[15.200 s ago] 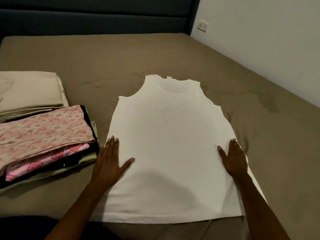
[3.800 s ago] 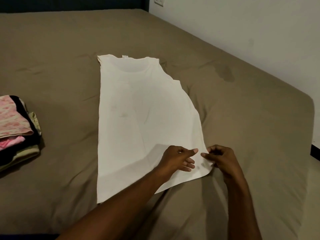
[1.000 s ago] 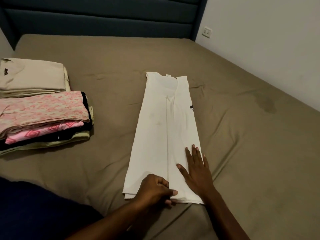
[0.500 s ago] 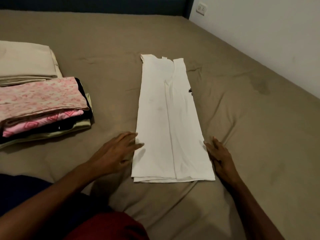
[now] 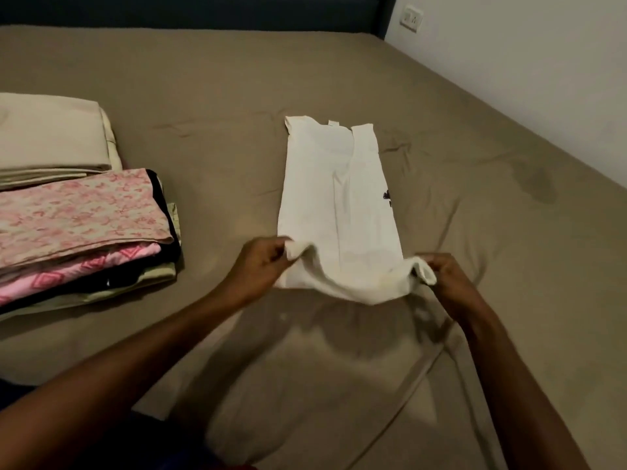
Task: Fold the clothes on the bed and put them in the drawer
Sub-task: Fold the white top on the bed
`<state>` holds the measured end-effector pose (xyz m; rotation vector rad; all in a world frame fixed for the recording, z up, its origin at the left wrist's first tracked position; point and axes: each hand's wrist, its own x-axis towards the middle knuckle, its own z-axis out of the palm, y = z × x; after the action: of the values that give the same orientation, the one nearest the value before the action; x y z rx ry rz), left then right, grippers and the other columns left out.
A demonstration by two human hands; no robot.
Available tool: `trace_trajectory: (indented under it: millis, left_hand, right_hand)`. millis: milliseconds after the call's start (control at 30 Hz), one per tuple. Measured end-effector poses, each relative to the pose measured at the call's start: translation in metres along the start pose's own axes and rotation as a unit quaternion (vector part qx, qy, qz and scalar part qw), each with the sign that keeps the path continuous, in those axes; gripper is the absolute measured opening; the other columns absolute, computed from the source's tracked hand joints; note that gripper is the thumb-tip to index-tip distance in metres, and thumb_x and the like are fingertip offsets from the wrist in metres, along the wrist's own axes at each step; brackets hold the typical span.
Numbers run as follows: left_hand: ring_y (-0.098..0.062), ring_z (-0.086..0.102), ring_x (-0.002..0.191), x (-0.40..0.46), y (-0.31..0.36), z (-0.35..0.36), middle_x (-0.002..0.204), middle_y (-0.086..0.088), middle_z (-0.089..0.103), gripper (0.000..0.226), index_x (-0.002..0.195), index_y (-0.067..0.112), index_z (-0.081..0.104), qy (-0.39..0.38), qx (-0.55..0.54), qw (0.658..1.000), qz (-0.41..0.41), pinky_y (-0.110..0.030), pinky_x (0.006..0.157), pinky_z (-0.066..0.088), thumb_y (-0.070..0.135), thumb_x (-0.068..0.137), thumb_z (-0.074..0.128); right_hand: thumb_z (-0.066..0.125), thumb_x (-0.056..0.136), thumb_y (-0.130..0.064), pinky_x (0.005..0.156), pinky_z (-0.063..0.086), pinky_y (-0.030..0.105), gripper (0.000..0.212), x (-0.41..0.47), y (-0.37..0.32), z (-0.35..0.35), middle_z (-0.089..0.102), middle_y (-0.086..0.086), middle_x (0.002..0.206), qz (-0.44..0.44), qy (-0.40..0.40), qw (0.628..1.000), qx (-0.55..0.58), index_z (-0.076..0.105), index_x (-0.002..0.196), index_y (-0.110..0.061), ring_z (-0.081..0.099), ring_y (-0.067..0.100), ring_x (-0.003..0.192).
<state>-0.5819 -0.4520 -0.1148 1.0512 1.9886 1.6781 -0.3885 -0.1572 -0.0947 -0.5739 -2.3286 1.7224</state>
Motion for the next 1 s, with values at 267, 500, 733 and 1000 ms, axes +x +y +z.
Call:
trace_trajectory:
  millis: [267, 500, 733, 1000]
  left_hand:
    - [-0.024, 0.065, 0.077, 0.073, -0.054, 0.000, 0.074, -0.008, 0.065, 0.041, 0.077, 0.006, 0.062, 0.037, -0.140, 0.922, -0.359, -0.033, 0.066, 0.051, 0.035, 0.071, 0.091]
    - [-0.030, 0.073, 0.095, 0.043, -0.070, -0.009, 0.103, -0.015, 0.077, 0.019, 0.107, -0.003, 0.074, 0.043, -0.157, 0.939, -0.303, -0.035, 0.079, 0.059, 0.011, 0.095, 0.070]
    - [-0.023, 0.069, 0.075, -0.010, -0.059, -0.043, 0.086, -0.013, 0.076, 0.017, 0.095, -0.007, 0.073, 0.014, -0.157, 0.946, -0.283, -0.027, 0.063, 0.052, 0.010, 0.092, 0.072]
    - [-0.026, 0.068, 0.070, -0.088, -0.051, -0.072, 0.085, -0.022, 0.075, 0.020, 0.095, -0.010, 0.071, -0.026, -0.166, 0.934, -0.315, -0.027, 0.059, 0.053, 0.010, 0.094, 0.070]
  right_hand:
    - [0.079, 0.089, -0.027, 0.081, 0.056, 0.035, 0.033, 0.061, 0.036, 0.012, 0.079, 0.011, 0.105, 0.220, 0.148, 0.943, 0.199, 0.075, 0.112, -0.003, 0.077, 0.025, 0.095]
    - [0.068, 0.097, -0.023, 0.064, 0.035, 0.034, 0.039, 0.048, 0.054, 0.025, 0.053, 0.011, 0.070, 0.175, 0.211, 0.957, 0.100, 0.053, 0.073, 0.003, 0.047, 0.025, 0.070]
    - [0.062, 0.104, -0.027, 0.048, 0.036, 0.030, 0.040, -0.014, 0.048, 0.068, 0.058, 0.018, 0.073, 0.133, 0.237, 0.957, 0.103, 0.061, 0.089, 0.010, 0.049, 0.024, 0.061]
    - [0.057, 0.105, -0.017, 0.049, 0.049, 0.038, 0.027, -0.093, 0.034, 0.122, 0.068, 0.020, 0.080, 0.159, 0.288, 0.937, 0.116, 0.070, 0.090, 0.001, 0.060, 0.029, 0.066]
